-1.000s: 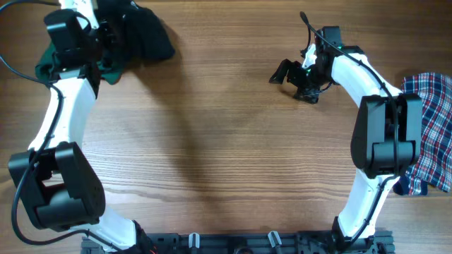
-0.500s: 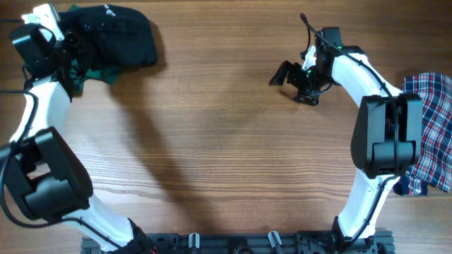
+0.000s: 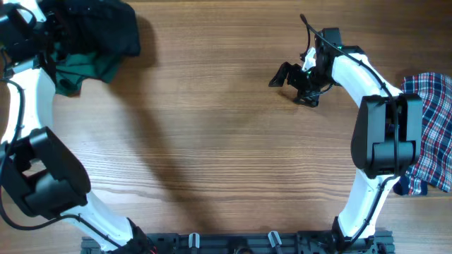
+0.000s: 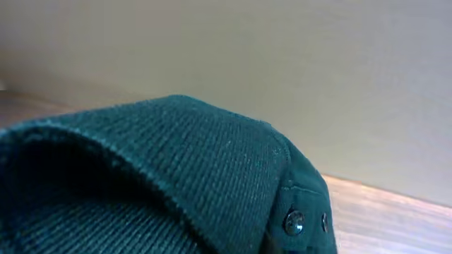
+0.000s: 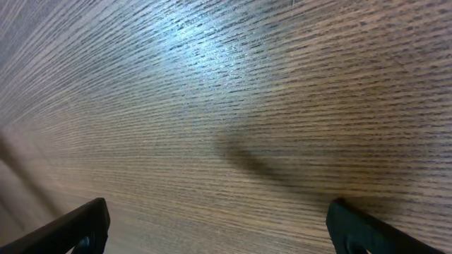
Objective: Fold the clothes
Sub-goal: 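Lower the bundle onto the green cloth and release with the left gripper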
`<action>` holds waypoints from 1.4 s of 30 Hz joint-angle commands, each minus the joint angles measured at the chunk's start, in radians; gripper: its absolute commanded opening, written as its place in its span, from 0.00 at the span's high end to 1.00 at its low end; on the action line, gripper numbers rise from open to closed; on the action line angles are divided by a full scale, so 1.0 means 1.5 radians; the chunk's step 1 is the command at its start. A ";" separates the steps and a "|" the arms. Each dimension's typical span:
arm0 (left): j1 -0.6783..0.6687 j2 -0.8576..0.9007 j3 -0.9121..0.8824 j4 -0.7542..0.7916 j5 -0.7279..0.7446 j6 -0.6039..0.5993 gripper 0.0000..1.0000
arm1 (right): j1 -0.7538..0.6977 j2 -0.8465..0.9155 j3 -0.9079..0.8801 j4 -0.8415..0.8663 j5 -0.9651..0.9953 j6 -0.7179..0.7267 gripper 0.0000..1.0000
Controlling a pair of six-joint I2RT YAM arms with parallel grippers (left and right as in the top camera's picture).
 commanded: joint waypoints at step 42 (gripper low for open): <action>-0.053 -0.052 0.016 -0.133 -0.081 0.015 0.43 | 0.001 0.014 -0.014 -0.034 0.017 -0.042 0.00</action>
